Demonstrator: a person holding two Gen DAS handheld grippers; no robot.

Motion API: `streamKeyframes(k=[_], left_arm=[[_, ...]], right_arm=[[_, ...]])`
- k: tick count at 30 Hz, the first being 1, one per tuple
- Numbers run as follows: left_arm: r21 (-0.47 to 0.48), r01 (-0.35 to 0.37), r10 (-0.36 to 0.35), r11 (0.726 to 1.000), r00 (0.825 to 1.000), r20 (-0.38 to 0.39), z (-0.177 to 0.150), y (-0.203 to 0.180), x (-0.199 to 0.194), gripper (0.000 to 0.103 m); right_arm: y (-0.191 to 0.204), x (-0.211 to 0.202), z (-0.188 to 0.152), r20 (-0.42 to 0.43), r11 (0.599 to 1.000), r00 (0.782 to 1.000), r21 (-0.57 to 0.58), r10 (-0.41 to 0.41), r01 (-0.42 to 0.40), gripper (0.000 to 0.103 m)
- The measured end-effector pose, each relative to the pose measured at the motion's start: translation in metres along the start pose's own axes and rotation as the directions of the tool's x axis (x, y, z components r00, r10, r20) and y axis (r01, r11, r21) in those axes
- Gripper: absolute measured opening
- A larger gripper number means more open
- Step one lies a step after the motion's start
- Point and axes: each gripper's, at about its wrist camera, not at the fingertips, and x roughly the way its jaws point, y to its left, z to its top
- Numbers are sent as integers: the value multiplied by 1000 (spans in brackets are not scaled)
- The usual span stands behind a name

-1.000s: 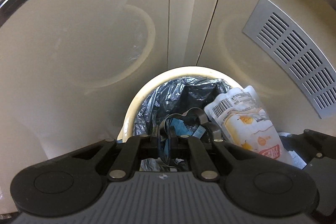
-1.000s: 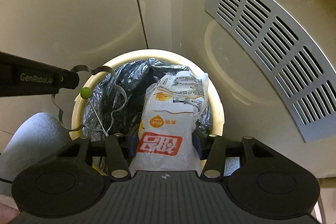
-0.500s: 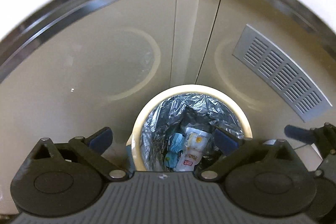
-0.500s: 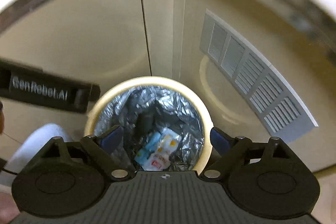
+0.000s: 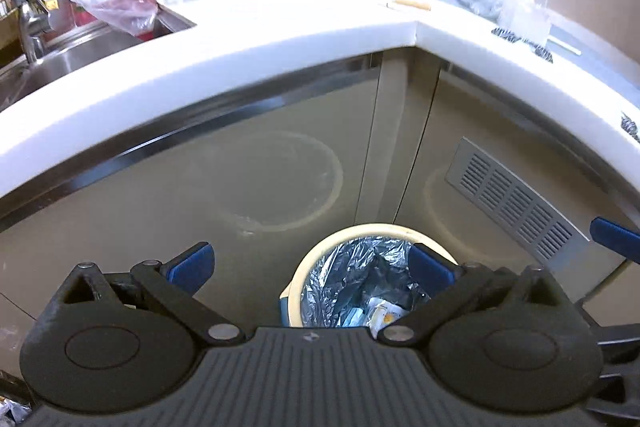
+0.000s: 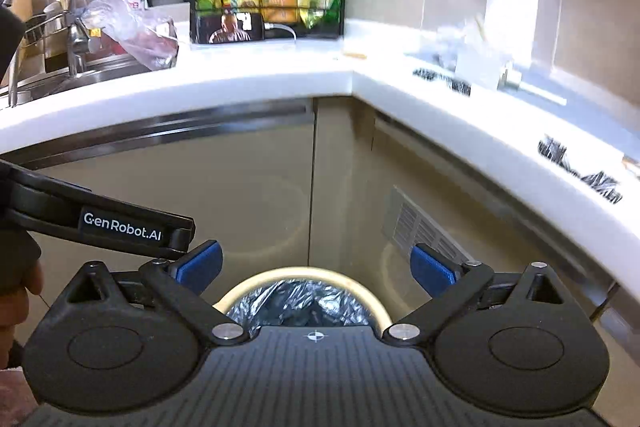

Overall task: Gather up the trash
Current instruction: 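Raise both open tools back up toward the grey mat on the counter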

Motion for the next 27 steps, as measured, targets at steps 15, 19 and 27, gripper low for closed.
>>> streamKeyframes(k=[15, 19, 27], left_arm=[[-9, -11, 12, 1000, 997, 73, -4, 12, -35, 103], [-3, -11, 12, 1000, 996, 85, -3, 10, -41, 103], [10, -24, 23, 1000, 995, 101, -2, 7, -47, 103]], right_arm=[[14, -14, 1, 5, 1000, 1000, -8, 1, -1, 101], [11, -19, 0, 15, 1000, 1000, 4, -7, 7, 101], [4, -22, -2, 10, 999, 1000, 46, -18, 17, 101]])
